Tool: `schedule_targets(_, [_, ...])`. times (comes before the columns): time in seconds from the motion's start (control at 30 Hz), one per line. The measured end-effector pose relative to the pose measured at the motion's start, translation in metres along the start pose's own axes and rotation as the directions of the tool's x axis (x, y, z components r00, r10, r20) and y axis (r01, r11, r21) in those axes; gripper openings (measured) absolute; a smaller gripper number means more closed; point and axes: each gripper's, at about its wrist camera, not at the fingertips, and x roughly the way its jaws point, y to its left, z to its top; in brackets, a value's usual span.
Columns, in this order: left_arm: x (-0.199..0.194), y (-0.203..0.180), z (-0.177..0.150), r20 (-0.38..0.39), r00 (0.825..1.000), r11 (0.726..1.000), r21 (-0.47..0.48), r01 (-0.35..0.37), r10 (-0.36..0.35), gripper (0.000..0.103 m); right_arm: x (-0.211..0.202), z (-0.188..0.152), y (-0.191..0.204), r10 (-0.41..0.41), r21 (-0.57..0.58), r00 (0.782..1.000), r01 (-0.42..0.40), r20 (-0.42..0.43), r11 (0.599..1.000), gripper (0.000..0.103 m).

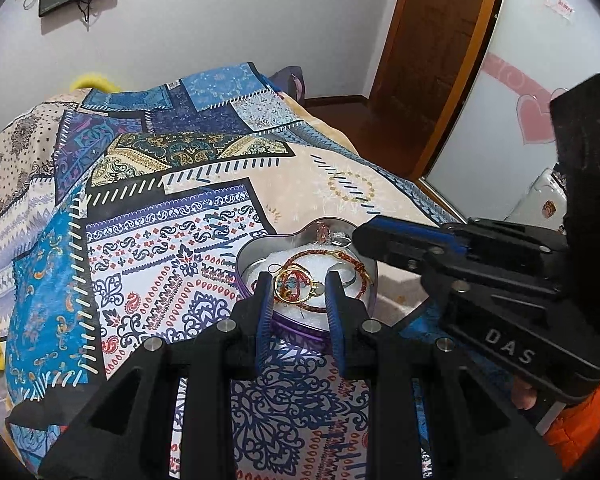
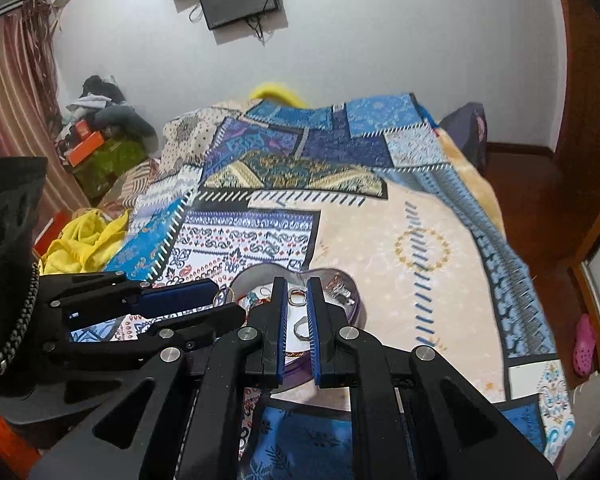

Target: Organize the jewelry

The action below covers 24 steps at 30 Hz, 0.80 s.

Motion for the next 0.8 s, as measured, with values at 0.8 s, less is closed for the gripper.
schedule_targets(0.8, [-0.051,-0.002,0.01,0.091,0.996,1.0,-0.011,-0.015,0.016,0.026,-0.045,0.015,-0.005,0.007,0.051,0.999,-0.009,0.038,0.999,0.022])
